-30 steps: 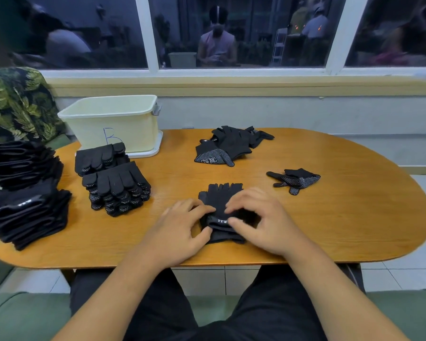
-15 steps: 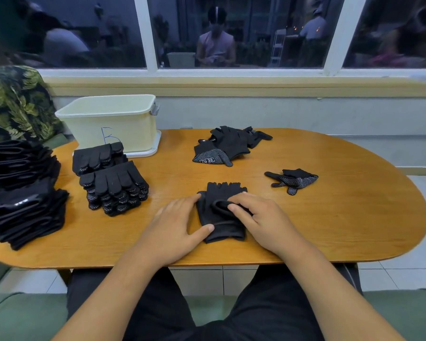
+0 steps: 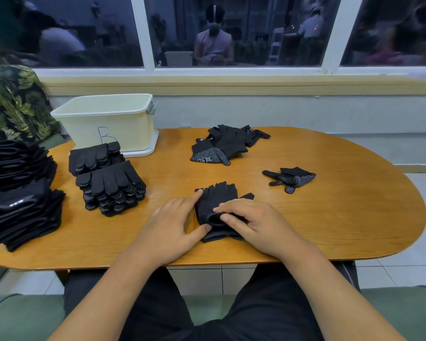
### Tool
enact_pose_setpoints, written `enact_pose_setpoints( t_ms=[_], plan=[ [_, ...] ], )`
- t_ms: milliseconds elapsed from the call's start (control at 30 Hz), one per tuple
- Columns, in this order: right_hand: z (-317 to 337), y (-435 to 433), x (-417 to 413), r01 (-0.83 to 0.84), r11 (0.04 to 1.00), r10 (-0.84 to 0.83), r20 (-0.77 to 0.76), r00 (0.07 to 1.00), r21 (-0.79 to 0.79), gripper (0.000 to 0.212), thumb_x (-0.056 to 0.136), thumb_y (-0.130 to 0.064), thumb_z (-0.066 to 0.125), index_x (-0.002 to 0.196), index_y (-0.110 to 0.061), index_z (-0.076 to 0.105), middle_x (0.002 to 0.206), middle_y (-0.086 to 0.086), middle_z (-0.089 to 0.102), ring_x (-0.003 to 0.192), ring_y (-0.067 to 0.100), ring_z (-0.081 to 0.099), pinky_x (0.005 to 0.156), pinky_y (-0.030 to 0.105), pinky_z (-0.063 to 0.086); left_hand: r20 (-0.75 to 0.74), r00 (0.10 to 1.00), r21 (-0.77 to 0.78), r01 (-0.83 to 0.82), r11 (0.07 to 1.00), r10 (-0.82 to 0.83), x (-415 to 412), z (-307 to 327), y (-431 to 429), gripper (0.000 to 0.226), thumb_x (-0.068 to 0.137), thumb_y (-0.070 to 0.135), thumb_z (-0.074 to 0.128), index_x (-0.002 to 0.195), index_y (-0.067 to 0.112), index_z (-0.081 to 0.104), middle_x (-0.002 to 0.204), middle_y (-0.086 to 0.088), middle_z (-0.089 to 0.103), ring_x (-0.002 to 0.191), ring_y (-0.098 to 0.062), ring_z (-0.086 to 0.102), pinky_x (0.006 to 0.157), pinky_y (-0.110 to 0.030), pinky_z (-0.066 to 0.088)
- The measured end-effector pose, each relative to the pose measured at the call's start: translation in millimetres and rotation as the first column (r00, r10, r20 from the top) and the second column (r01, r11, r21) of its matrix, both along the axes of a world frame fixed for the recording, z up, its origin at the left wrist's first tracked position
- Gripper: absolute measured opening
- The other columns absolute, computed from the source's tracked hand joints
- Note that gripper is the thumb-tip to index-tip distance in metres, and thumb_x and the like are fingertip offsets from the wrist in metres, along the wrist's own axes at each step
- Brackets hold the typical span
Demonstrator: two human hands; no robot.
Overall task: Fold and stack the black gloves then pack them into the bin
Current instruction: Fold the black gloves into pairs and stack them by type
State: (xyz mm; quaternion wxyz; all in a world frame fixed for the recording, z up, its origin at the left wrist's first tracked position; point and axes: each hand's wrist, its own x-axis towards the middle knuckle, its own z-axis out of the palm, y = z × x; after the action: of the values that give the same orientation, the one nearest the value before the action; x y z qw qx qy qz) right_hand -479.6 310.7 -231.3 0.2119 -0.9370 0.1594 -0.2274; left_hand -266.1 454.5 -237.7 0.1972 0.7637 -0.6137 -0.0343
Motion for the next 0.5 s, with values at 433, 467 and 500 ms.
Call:
enact_pose_setpoints(
  t_ms=[433, 467, 500],
  plan=[
    [8, -1, 0, 0.031, 0.984, -0.014, -0.097, 0.995, 0.177, 0.031, 0.114, -0.035, 0.046, 0.130, -0.040, 0.072, 0.124, -0.032, 0.070, 0.120, -0.007, 0.062, 0.104, 0.033, 0.050, -0.353, 0.935, -0.169, -0.032, 0.985, -0.030, -6, 3, -1, 0.044, 0.112, 0.050, 0.039, 0.152, 0.038, 0.054, 0.156, 0.025, 0.045, 0.149, 0.007, 0.030, 0.123, -0.027, 0.025],
    [7, -3, 0, 0.028, 0.982, -0.010, -0.096, 0.995, 0.189, 0.031, 0.113, -0.031, 0.049, 0.130, -0.041, 0.072, 0.124, -0.032, 0.070, 0.120, -0.008, 0.062, 0.105, 0.033, 0.051, -0.357, 0.933, -0.147, -0.005, 0.989, -0.049, -11, 5, -4, 0.046, 0.112, 0.054, 0.037, 0.152, 0.038, 0.054, 0.155, 0.026, 0.046, 0.148, 0.008, 0.032, 0.123, -0.027, 0.027],
    [7, -4, 0, 0.019, 0.976, 0.000, -0.086, 0.996, 0.218, 0.033, 0.111, -0.025, 0.051, 0.131, -0.041, 0.071, 0.125, -0.032, 0.070, 0.122, -0.007, 0.062, 0.106, 0.032, 0.050, -0.340, 0.939, -0.107, 0.019, 0.994, -0.054, -17, 5, -6, 0.049, 0.111, 0.058, 0.035, 0.152, 0.039, 0.053, 0.156, 0.025, 0.047, 0.147, 0.008, 0.033, 0.123, -0.029, 0.028]
  ],
)
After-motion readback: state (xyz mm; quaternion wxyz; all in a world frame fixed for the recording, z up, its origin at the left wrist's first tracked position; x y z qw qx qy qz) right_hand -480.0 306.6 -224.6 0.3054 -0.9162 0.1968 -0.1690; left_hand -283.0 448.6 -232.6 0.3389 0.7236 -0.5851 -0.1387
